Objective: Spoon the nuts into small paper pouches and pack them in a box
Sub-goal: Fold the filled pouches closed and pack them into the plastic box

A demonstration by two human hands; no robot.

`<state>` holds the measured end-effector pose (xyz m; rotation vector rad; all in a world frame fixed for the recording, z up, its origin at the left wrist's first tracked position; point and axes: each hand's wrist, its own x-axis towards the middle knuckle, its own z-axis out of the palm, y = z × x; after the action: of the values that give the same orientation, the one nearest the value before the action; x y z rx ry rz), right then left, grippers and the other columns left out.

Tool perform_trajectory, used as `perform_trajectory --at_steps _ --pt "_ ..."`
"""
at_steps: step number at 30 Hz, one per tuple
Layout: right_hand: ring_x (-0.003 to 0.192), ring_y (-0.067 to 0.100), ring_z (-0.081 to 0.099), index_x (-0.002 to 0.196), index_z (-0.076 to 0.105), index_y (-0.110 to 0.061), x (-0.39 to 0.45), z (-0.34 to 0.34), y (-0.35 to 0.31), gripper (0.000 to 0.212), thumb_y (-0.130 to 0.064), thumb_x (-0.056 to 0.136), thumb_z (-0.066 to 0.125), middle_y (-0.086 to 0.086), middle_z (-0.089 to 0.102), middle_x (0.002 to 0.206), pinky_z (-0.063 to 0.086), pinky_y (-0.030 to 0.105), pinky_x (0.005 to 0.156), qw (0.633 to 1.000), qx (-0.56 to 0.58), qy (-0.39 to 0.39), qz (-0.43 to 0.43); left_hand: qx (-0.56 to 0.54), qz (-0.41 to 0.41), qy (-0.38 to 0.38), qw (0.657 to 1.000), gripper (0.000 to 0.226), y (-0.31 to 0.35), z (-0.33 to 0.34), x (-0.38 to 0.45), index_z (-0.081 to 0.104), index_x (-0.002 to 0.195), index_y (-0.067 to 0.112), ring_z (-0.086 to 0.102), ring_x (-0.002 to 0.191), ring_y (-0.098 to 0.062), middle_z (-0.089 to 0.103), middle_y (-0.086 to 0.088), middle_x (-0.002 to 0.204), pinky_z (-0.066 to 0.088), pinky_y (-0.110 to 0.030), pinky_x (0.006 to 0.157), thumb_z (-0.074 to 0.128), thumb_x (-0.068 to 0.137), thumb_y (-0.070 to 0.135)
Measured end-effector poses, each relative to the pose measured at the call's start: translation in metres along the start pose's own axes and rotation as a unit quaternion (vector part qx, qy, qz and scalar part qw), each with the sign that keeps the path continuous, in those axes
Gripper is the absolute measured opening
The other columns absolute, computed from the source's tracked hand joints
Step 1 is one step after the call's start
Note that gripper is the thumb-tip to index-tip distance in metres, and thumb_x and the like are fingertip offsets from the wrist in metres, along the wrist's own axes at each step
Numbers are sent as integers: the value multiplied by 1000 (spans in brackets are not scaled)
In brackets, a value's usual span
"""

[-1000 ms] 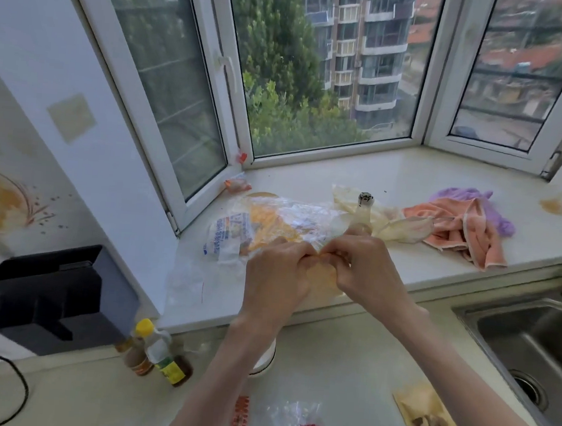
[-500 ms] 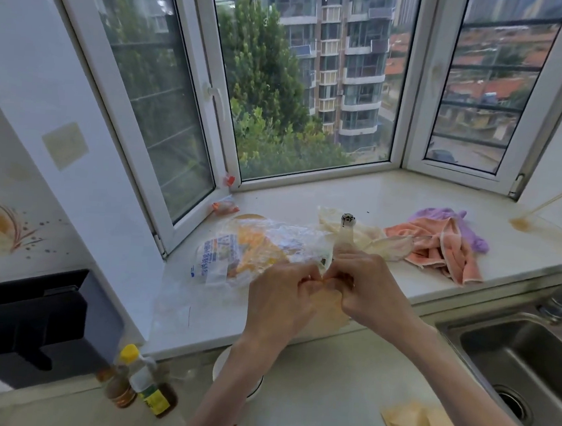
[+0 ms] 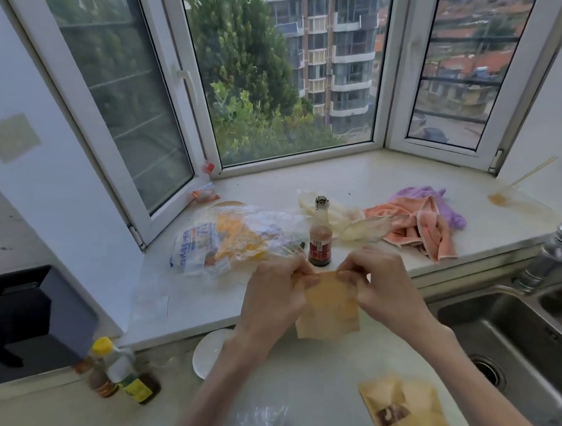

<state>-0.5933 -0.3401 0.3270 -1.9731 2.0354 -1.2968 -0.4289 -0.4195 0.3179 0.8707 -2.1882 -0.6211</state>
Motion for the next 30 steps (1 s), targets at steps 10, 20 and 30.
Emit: perform_trajectory --at_steps 10,20,30 --pt "61 16 58 69 73 -9 -21 -14 48 9 -11 74 80 3 67 67 41 25 60 997 22 8 78 -41 -18 -4 999 26 4 39 -9 65 68 28 58 65 1 62 25 65 37 -12 57 72 78 5" --pt "60 21 59 66 71 -15 -40 -27 99 15 -19 78 78 5 67 62 44 33 59 972 141 36 182 -303 -248 -43 919 6 22 101 -24 71 94 16 71 84 -17 76 1 86 61 -37 71 71 88 13" --pt "98 11 63 104 60 -23 -142 19 165 11 -23 94 60 -6 66 99 50 13 67 844 322 -219 370 -321 -454 -21 831 7 -8 190 -97 72 97 14 72 82 -13 77 -2 90 56 -24 59 70 90 14"
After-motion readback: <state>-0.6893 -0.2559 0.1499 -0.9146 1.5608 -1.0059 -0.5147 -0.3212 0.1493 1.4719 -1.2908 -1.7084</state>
